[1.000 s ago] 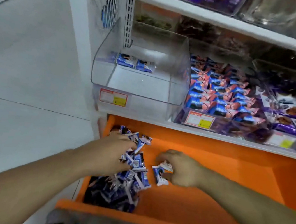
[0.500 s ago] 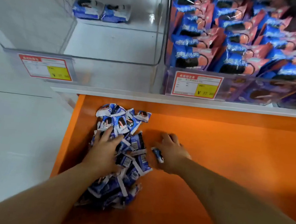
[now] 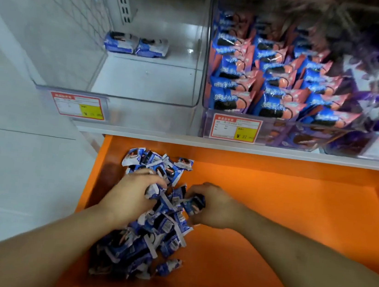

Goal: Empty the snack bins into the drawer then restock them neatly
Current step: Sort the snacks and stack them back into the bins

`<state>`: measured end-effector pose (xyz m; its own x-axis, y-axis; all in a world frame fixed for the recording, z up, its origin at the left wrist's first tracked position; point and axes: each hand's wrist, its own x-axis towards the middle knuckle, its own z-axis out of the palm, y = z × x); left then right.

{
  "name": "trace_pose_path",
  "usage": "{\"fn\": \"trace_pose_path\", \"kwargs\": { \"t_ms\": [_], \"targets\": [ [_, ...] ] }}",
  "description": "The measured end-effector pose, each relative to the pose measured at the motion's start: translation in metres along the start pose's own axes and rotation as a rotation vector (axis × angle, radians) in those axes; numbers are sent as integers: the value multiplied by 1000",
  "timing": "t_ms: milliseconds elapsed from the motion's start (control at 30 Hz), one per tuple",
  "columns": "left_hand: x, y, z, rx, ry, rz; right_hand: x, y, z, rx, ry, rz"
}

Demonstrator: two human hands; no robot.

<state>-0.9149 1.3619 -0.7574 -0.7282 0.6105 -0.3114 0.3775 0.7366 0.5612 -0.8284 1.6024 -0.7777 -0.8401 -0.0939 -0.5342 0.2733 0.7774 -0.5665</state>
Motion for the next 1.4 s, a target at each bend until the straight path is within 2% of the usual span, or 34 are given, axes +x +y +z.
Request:
{"fn": "trace_pose_path", "kwargs": {
  "t_ms": [100,200,333,433,500,600,733,833,933,1000,1100,1167,1233,1300,1400],
  "targets": [
    [-17,32,-39,-56,28,75,-23,-38,-34,22,16,-50],
    [-40,70,-88,-58,74,164,-54,-83,-73,2,113,-134],
    [-76,110,-165,-108,261,278,-116,-140,-120,130,154,-185],
    [-88,117,-215,-214,404,346,-151,-173,-138,110,196,-190],
    [-76,114,-237,-143,489,367,-154,-195,-149,71,311,-226],
    [-39,105,-255,-5,551,333,-127,-221,-172,-127,555,-310],
    [9,88,-258,80,552,238,-57,-236,-202,-358,688,-318],
    [28,75,-251,96,474,209,-17,-237,-214,-489,622,-249],
    [35,61,-241,125,351,117,-3,-238,-217,-520,518,-199],
    [33,57,-239,72,308,100,-1,-238,-220,-471,495,-230],
    [27,63,-240,-66,411,143,-13,-235,-227,-276,494,-276],
    [24,74,-242,-258,496,144,-24,-236,-226,-51,515,-314],
    [19,85,-243,-519,472,140,-32,-237,-221,162,544,-336],
    [14,93,-245,-726,425,156,-37,-238,-215,262,586,-330],
    [2,97,-247,-851,453,139,-46,-240,-207,364,631,-376]
  ]
}}
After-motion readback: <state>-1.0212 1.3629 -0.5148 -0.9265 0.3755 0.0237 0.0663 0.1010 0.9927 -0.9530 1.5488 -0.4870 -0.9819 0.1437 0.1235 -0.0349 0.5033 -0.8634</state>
